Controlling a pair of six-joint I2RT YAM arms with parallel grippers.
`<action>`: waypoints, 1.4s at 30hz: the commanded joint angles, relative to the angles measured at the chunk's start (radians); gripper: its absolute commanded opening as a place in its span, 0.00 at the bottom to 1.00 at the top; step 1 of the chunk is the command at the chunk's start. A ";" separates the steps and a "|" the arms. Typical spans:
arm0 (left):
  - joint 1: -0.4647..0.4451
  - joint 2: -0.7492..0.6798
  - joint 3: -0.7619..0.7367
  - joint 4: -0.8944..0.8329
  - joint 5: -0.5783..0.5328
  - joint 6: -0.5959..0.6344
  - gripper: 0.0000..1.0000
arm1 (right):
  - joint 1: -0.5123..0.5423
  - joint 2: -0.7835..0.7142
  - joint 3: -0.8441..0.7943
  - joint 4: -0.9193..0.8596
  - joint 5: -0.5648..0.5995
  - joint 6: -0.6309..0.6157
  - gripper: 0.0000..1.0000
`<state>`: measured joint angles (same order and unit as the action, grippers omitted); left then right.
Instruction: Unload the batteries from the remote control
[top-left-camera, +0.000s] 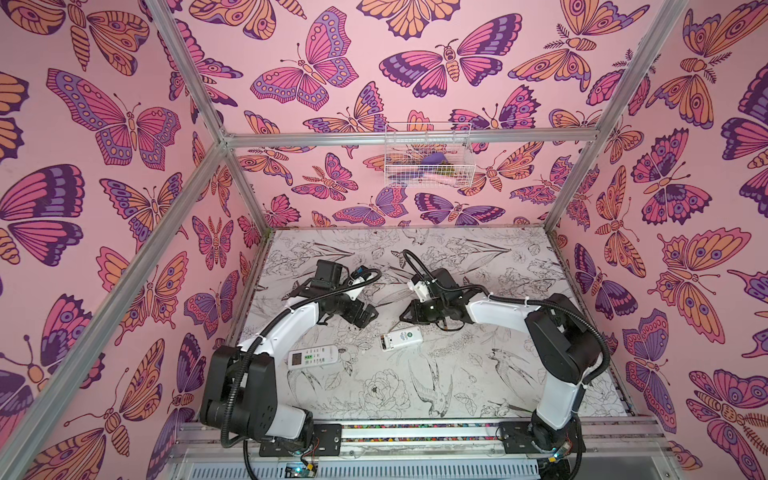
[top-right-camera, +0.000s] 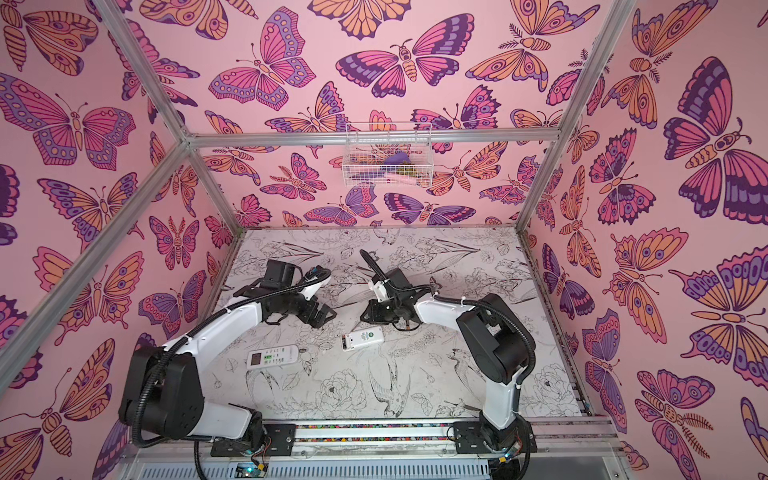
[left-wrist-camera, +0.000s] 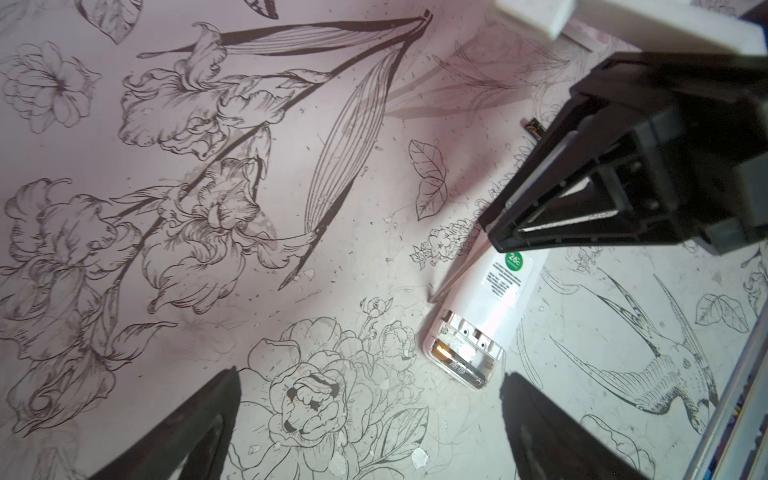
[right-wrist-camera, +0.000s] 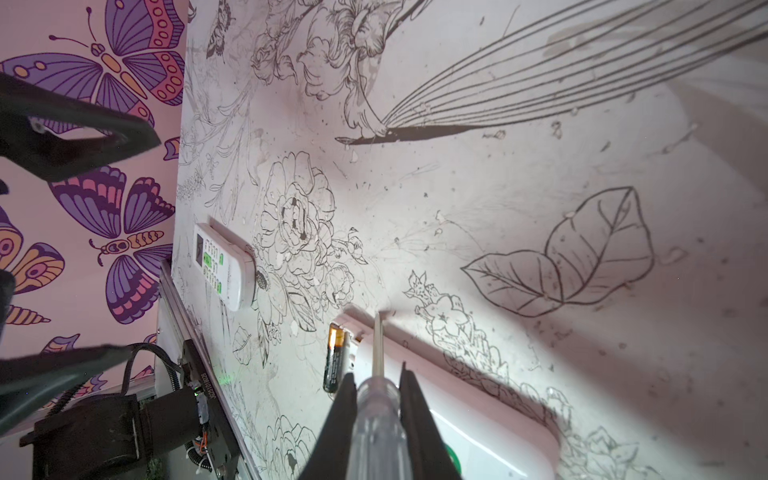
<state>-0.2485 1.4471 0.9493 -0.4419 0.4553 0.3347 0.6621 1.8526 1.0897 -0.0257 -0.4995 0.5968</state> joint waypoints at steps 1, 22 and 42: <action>-0.014 -0.015 -0.026 -0.014 0.082 0.053 0.98 | 0.001 -0.025 0.027 -0.079 0.017 -0.044 0.00; -0.175 0.113 -0.052 -0.098 0.039 0.391 0.96 | -0.007 -0.239 -0.275 0.163 -0.033 0.116 0.00; -0.269 0.271 0.007 -0.082 -0.130 0.363 0.93 | -0.005 -0.103 -0.249 0.341 -0.177 0.209 0.00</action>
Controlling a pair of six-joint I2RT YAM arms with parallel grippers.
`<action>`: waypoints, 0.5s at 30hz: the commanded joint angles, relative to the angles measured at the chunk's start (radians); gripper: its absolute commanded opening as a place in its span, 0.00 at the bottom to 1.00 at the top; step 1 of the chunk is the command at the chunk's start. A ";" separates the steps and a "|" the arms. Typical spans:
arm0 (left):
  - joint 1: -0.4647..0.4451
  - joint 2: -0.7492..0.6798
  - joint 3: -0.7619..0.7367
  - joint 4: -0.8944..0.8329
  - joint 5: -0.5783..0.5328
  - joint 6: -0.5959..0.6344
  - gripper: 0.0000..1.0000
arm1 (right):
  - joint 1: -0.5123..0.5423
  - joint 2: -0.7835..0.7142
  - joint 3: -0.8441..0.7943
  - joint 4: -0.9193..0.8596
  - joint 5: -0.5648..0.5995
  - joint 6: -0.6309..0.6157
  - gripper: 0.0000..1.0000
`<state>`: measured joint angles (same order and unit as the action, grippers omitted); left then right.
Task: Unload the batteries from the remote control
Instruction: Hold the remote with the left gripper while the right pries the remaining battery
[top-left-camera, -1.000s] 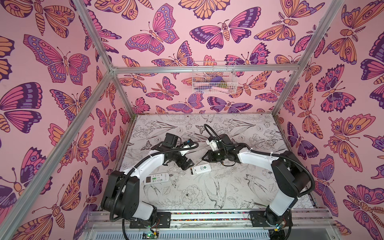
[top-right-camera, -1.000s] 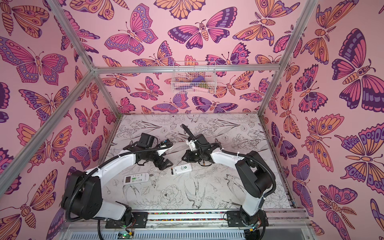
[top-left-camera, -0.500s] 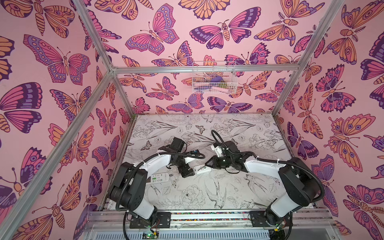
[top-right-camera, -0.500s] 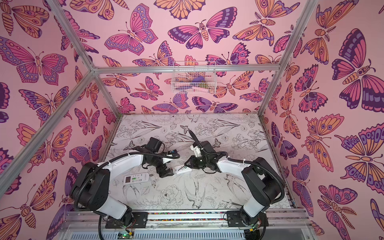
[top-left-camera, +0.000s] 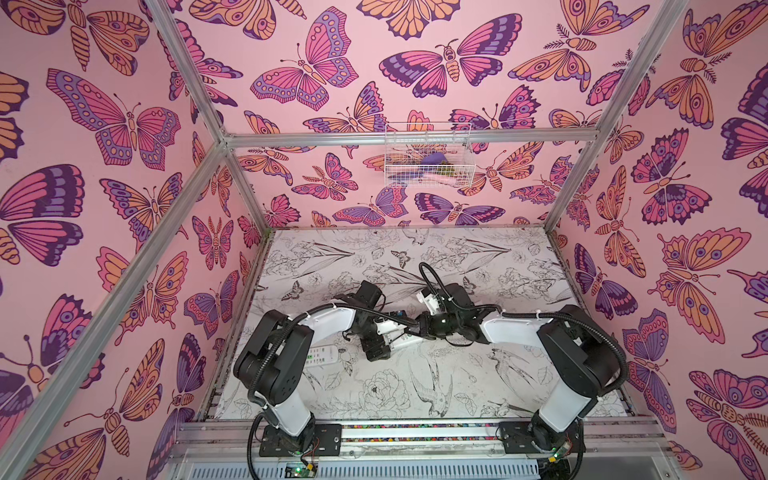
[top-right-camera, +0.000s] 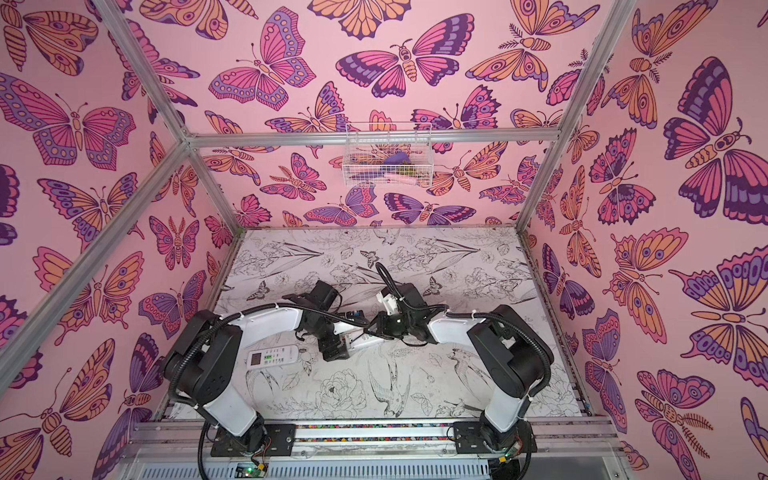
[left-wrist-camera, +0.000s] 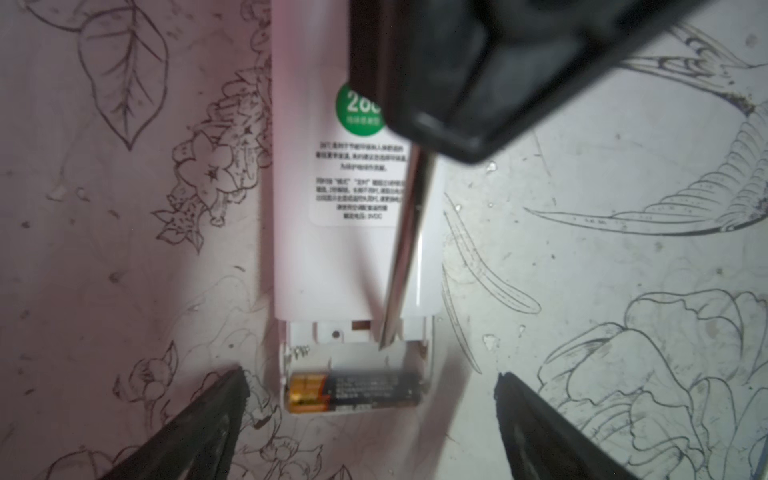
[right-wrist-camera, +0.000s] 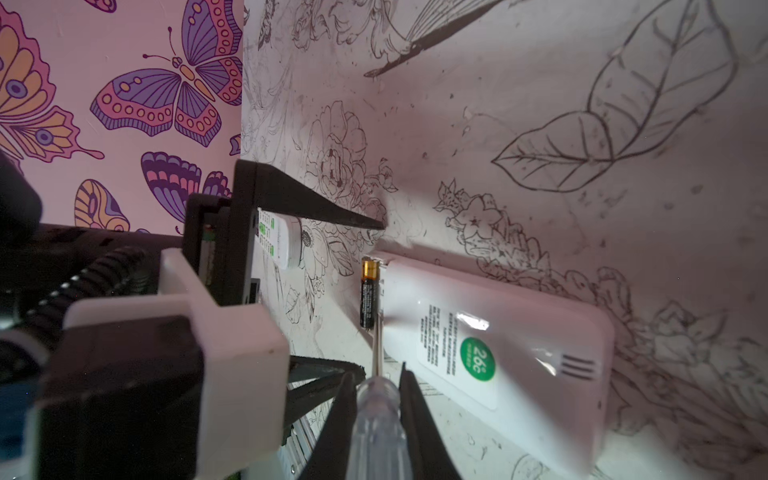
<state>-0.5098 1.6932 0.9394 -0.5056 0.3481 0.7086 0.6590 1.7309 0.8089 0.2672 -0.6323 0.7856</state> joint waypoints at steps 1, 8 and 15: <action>-0.011 0.031 0.020 -0.019 -0.026 -0.017 0.93 | -0.001 0.021 0.035 0.048 -0.042 0.021 0.00; -0.022 0.033 0.004 -0.019 -0.010 -0.013 0.83 | 0.000 0.026 0.043 0.023 -0.037 0.010 0.00; -0.027 0.018 -0.021 -0.013 -0.013 0.014 0.74 | -0.001 0.016 0.041 0.007 -0.050 -0.014 0.00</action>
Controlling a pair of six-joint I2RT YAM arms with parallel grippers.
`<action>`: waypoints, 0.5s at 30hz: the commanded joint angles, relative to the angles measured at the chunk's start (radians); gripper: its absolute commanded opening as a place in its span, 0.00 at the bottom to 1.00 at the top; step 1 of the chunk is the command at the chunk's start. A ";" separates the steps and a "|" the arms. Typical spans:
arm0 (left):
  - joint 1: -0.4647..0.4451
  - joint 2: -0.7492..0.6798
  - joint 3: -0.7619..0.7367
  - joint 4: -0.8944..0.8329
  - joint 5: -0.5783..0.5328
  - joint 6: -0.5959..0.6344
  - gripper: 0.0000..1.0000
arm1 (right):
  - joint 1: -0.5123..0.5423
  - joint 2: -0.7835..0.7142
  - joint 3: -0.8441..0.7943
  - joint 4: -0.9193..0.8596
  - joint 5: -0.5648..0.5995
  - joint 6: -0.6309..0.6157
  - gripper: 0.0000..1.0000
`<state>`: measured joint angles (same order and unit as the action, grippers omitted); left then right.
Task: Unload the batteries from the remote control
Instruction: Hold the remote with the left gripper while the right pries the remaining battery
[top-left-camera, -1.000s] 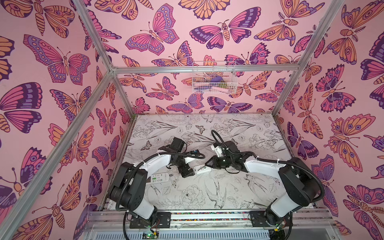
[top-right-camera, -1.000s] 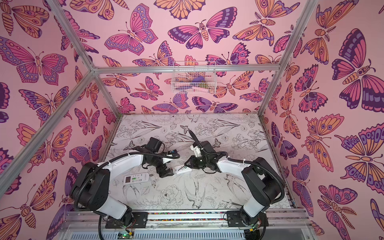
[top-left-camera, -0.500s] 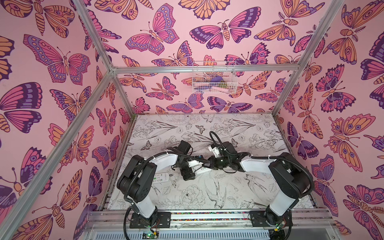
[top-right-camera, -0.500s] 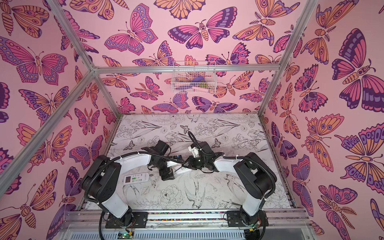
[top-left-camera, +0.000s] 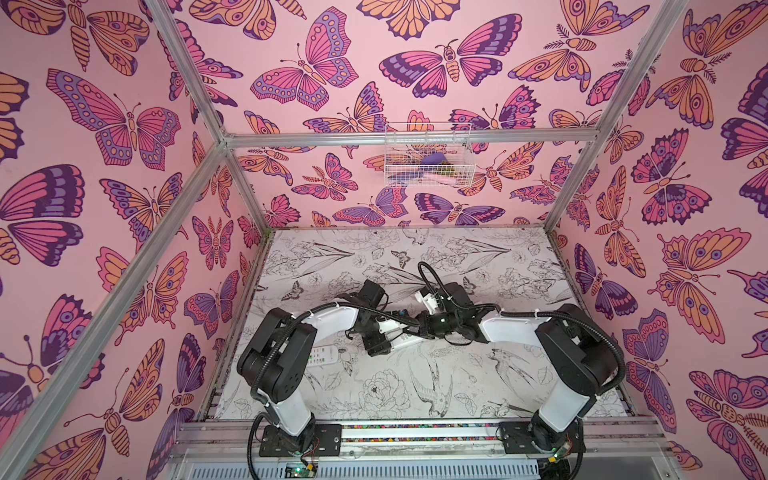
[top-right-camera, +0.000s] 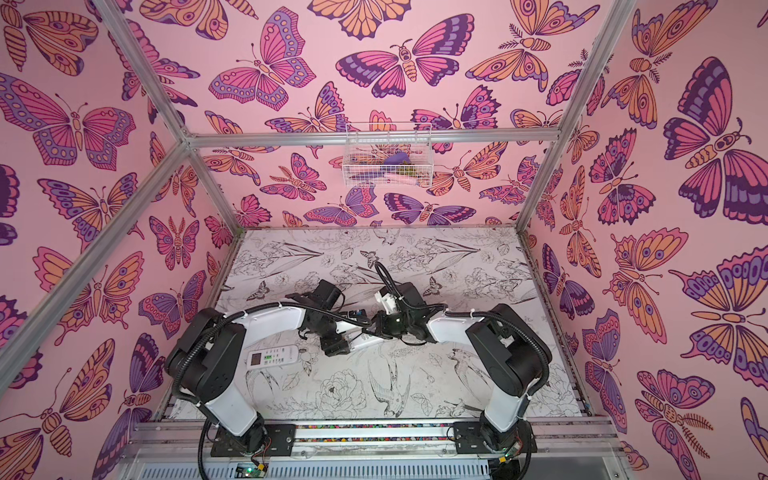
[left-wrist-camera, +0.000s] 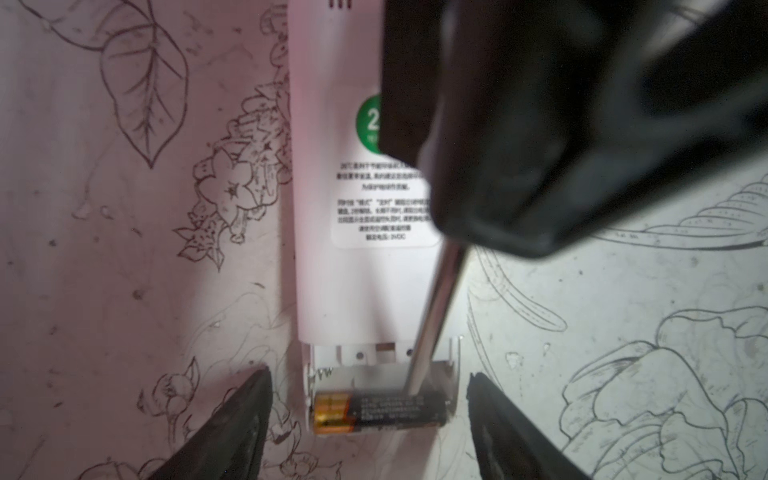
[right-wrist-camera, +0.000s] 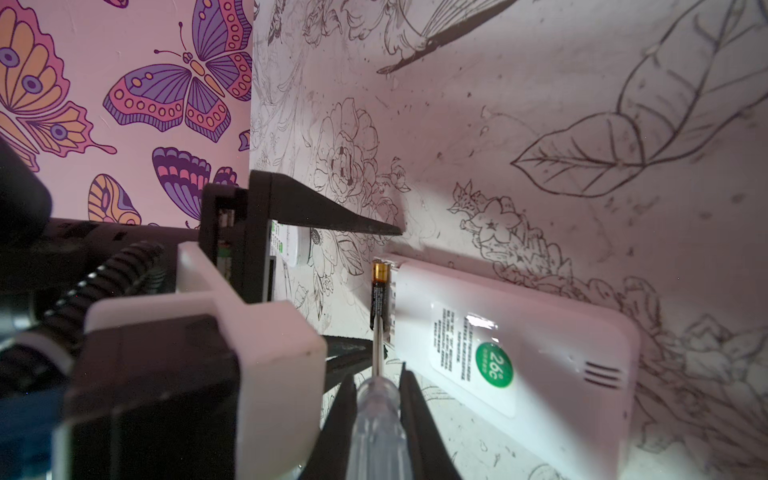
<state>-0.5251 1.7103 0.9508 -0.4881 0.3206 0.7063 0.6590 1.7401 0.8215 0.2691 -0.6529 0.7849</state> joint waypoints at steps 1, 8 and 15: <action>-0.012 0.001 -0.031 -0.030 0.013 0.012 0.73 | 0.000 0.007 0.031 -0.002 -0.030 -0.015 0.00; -0.019 -0.001 -0.051 -0.021 0.005 0.021 0.68 | 0.002 0.024 0.037 -0.005 -0.038 -0.018 0.00; -0.021 -0.014 -0.060 -0.013 0.008 0.021 0.57 | 0.012 0.042 0.047 -0.016 -0.042 -0.031 0.00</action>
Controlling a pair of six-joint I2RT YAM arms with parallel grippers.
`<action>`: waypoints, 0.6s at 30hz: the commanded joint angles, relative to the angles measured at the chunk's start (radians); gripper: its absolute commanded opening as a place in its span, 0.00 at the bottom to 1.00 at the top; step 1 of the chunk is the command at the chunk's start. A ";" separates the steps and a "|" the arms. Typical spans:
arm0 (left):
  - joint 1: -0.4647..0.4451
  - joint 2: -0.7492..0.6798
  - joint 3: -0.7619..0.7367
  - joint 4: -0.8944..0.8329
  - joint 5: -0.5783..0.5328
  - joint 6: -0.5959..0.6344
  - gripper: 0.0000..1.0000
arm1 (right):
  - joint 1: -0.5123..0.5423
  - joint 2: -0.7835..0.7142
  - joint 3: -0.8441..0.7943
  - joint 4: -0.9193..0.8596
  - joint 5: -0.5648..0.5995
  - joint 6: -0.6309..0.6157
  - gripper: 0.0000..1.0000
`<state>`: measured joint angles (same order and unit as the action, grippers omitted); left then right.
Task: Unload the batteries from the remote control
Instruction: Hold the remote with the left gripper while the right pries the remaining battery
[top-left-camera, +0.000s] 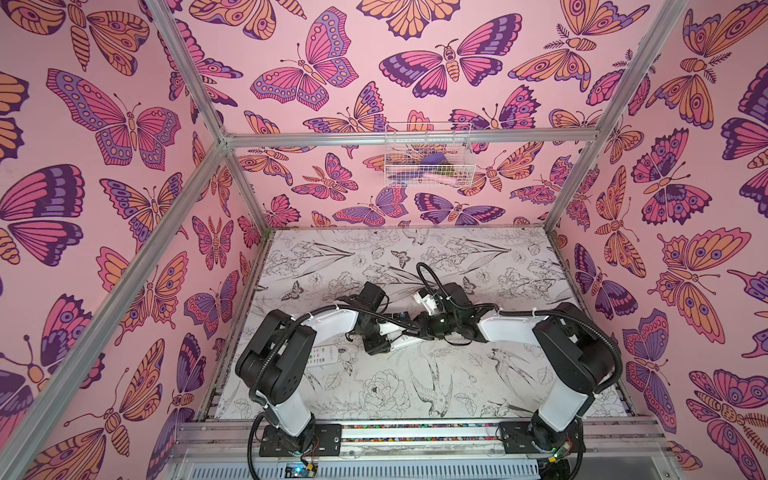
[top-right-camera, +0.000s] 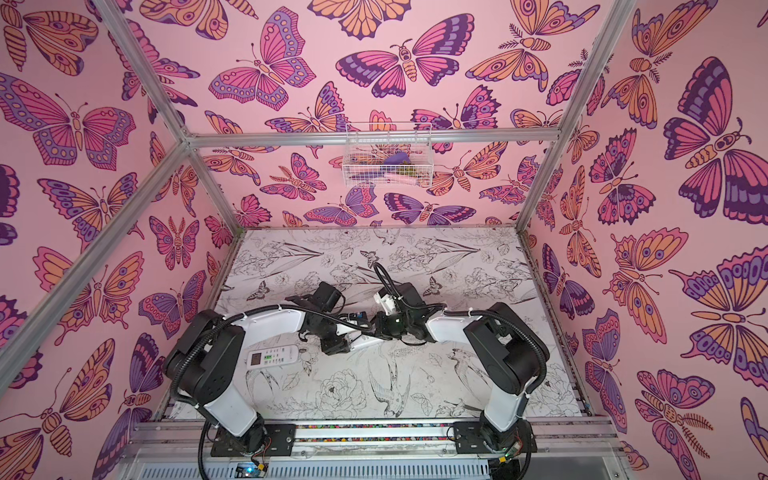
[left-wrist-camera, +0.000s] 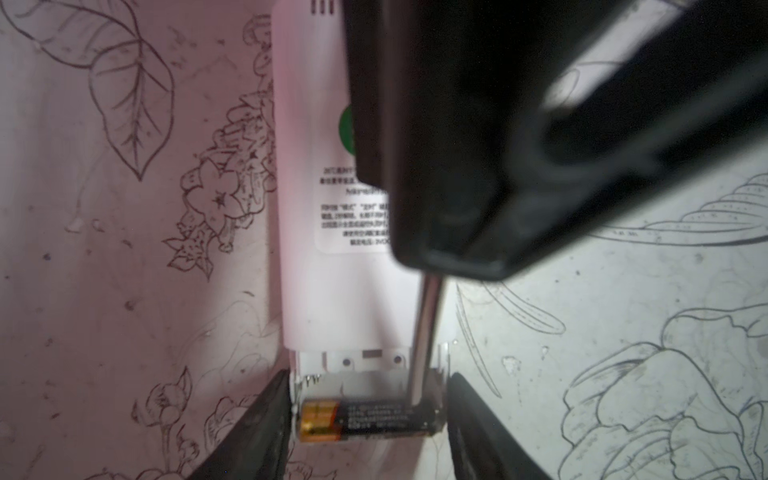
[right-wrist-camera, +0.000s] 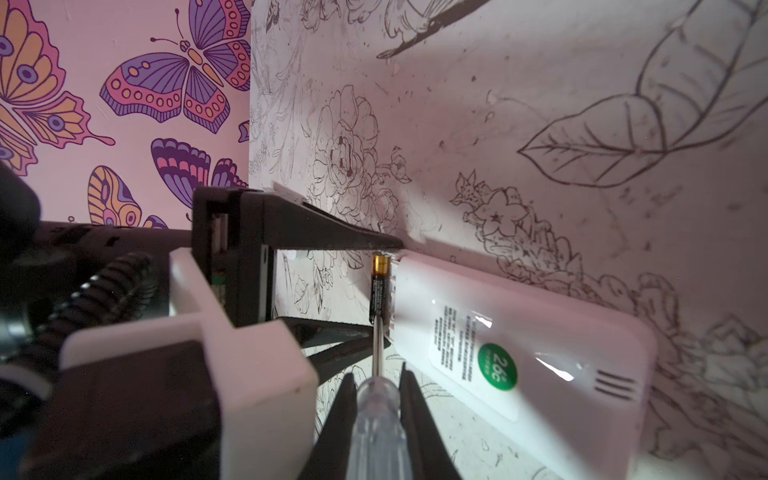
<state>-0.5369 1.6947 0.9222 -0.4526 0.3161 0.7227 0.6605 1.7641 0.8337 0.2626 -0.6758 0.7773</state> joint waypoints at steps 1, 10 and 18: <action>-0.009 0.000 -0.031 -0.049 0.006 0.004 0.57 | 0.011 0.019 0.034 -0.013 -0.018 -0.027 0.00; -0.010 -0.014 -0.035 -0.041 -0.005 0.010 0.54 | 0.019 0.031 0.036 -0.012 0.001 -0.032 0.00; -0.011 -0.016 -0.039 -0.035 -0.004 0.015 0.54 | 0.020 0.070 0.017 0.030 -0.010 -0.018 0.00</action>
<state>-0.5381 1.6859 0.9119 -0.4442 0.3092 0.7258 0.6674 1.8004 0.8482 0.2714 -0.6762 0.7593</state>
